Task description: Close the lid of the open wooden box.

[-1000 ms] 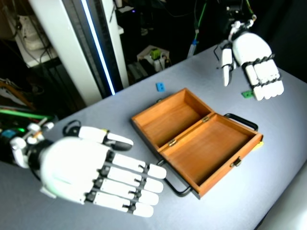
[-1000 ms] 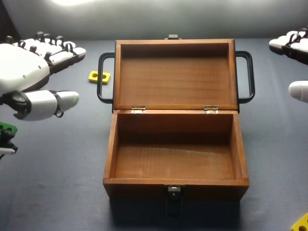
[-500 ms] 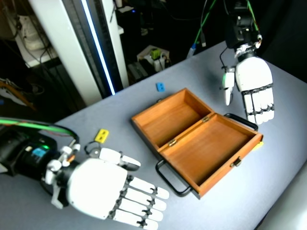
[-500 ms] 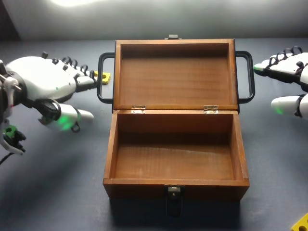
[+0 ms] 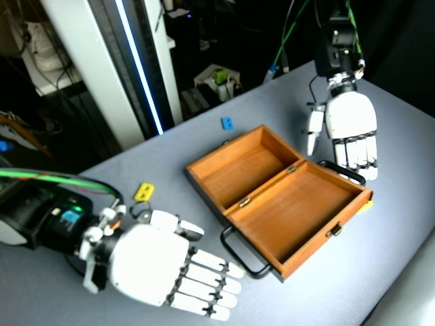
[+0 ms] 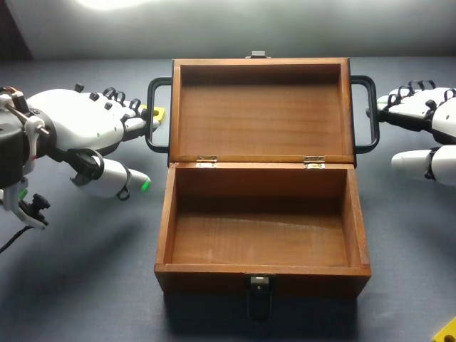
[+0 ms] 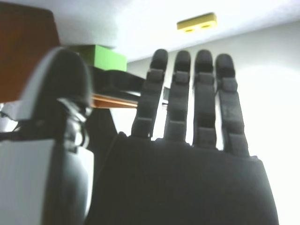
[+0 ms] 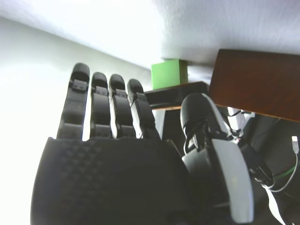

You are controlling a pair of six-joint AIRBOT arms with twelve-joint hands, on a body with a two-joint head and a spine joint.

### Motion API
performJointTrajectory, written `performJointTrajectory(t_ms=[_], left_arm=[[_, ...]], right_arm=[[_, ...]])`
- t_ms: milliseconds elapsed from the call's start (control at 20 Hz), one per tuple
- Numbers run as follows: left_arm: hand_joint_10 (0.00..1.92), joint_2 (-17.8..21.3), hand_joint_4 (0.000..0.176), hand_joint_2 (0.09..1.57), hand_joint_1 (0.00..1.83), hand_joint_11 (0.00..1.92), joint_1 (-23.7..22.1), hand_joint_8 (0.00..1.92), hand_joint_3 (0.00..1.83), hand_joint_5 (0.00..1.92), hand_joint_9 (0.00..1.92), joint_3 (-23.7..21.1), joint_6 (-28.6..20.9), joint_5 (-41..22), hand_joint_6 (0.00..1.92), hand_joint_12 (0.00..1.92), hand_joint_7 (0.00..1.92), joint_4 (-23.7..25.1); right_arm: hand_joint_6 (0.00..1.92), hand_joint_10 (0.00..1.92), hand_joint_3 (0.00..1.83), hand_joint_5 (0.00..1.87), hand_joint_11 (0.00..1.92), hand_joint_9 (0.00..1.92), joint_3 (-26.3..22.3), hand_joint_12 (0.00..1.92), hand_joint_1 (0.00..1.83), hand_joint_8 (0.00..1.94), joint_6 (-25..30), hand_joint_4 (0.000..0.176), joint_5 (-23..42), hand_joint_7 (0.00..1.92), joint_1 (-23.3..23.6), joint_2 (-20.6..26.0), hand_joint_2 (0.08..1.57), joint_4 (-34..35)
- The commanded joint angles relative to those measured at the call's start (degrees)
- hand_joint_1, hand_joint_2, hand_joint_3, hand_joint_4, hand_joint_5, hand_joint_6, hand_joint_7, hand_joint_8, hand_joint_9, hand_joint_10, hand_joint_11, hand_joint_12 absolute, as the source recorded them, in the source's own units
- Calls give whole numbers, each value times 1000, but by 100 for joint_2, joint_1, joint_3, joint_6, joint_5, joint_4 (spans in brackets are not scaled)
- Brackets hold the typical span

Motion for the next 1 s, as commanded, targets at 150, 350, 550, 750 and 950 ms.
performJointTrajectory(t_ms=[150,350,550,750,950], left_arm=[[4,-175,0,1359,0,53,-104,0,0,0,21,102,0,-498,0,18,0,30],[6,-285,0,1390,0,60,-160,0,10,0,20,209,5,-443,0,19,0,28],[13,-289,0,1336,0,55,-168,5,0,0,45,180,11,-521,0,15,14,12],[11,-87,0,1346,0,77,-69,0,0,0,54,-109,12,-892,0,22,5,13],[4,124,0,1339,0,98,-11,0,0,0,49,-387,12,-1274,0,29,5,19]], right_arm=[[0,1,0,44,134,11,101,20,0,2,20,0,514,33,81,-155,1484,88],[0,1,0,12,106,5,145,7,0,0,20,0,454,8,113,-227,1479,47],[5,4,0,18,120,10,200,12,0,5,74,0,339,15,168,-317,1474,-104],[0,0,0,8,107,0,169,6,0,1,225,0,418,8,213,-313,1474,-279],[4,0,10,21,106,0,97,5,10,5,256,0,572,25,250,-276,1505,-295]])
